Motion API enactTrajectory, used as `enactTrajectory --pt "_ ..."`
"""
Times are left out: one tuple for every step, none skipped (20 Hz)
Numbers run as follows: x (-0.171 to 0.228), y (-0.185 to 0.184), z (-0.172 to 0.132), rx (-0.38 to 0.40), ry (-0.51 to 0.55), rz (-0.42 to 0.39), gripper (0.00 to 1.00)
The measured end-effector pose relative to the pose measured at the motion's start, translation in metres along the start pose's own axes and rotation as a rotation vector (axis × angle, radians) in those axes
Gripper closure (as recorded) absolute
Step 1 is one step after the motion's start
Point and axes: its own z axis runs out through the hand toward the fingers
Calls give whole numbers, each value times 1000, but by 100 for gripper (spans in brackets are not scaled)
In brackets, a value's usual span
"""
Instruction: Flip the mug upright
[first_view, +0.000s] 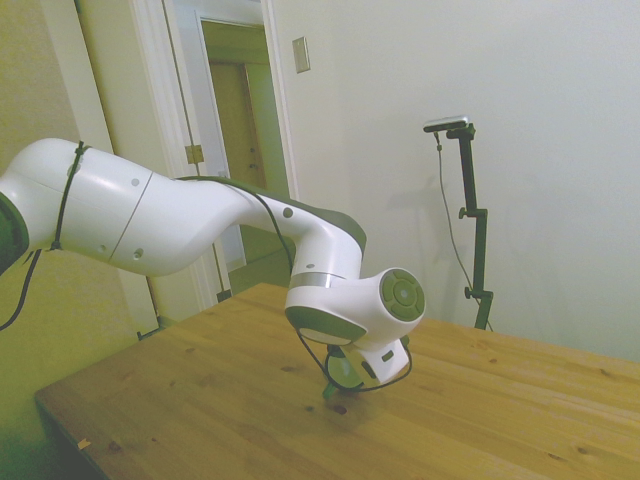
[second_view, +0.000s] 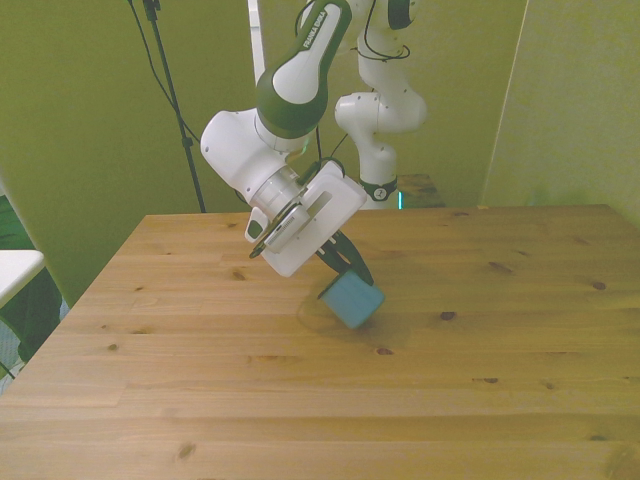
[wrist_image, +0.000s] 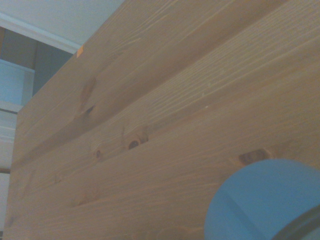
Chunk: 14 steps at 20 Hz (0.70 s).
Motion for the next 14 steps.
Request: enactTrajectory --pt "-1 -3 -4 -10 16 -12 100" --pt "-3 -8 -8 -24 45 -24 100" --pt "-6 -13 -12 -39 79 -34 100" --pt "-10 -19 -16 -56 112 -44 100" --pt "-14 -25 -18 -74 149 -51 100" --pt "-19 -30 -21 -89 182 -56 100" --pt "-23 -35 -23 -105 215 -63 100" --pt "-28 -39 -24 -122 247 -67 100" --pt "-32 -42 -25 -139 273 -73 100" --pt "-35 -44 -25 -159 302 -80 100" --pt "-39 -46 -23 -182 329 -87 100" --pt "-41 -49 -20 -205 360 -92 100" --pt "-43 -51 -17 -228 390 -98 100" --pt "-45 -53 -11 -253 415 -107 100"
